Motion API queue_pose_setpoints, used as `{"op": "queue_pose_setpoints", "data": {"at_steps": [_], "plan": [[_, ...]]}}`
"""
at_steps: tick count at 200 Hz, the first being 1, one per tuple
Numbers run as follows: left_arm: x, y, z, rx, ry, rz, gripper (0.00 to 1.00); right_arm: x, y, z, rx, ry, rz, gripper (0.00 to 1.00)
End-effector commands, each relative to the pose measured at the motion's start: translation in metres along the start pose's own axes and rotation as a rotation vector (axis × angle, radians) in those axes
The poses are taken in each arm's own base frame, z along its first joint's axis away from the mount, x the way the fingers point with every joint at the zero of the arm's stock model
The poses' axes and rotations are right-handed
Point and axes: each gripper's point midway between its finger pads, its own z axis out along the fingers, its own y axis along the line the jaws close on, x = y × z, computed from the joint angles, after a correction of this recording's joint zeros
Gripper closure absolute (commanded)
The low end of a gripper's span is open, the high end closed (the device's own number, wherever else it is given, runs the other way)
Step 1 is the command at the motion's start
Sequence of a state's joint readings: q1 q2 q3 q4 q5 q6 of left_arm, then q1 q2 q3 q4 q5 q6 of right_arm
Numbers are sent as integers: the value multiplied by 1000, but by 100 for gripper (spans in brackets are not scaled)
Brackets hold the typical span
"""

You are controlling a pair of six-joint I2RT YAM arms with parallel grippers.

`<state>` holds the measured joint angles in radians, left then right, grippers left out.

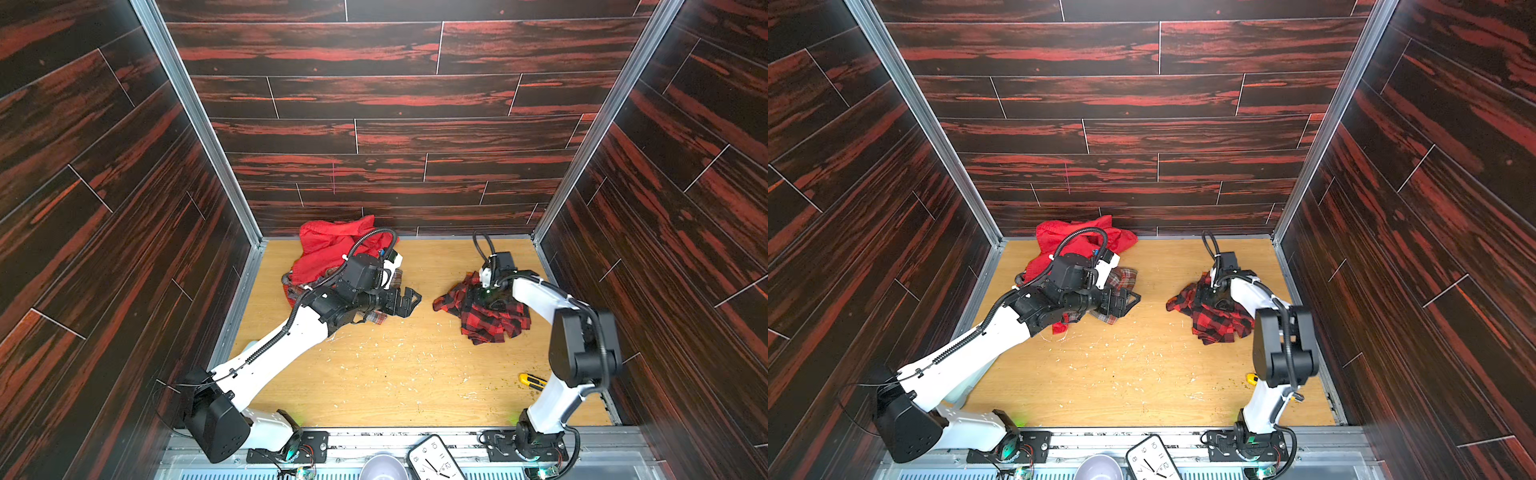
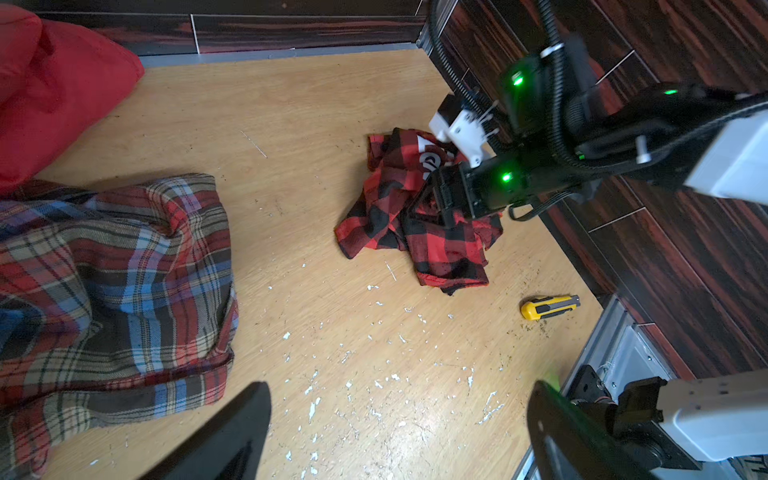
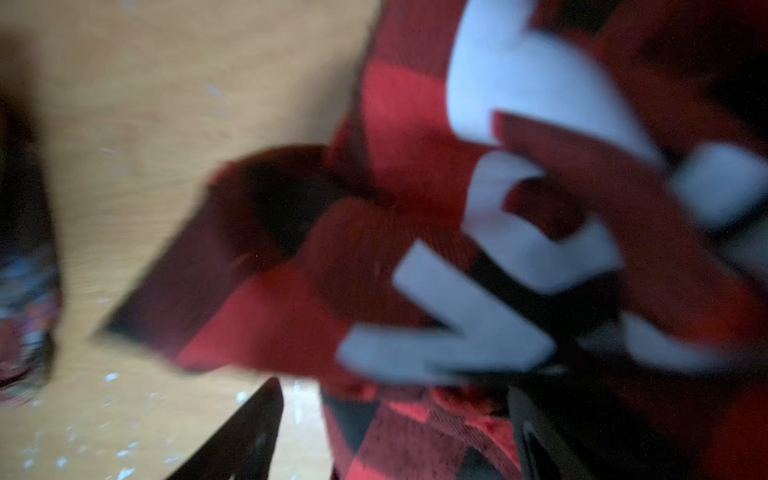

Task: Pick out a specific cloth from the pile
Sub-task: 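Grasp the lettered part of the check shirt with the right gripper, then lift the check shirt with the right gripper toward the far wall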

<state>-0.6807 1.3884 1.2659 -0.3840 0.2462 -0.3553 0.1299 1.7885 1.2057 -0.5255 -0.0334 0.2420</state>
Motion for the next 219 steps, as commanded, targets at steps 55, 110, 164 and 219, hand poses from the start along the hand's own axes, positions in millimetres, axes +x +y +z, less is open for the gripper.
{"op": "queue_pose_setpoints", "data": {"at_steps": [55, 110, 164, 219], "plan": [[-3, -5, -4, 16, -14, 7, 1, -32, -29, -99, 252, -241, -72, 1], [1, -5, -5, 18, -8, 10, 1, -15, -54, -45, 299, -90, -180, 1], [6, 1, -12, -14, -19, 16, 1, -3, -57, 1, 269, 35, -226, 1], [1, 0, -13, -19, -25, 8, 1, -15, -52, 40, 222, 113, -221, 50]]}}
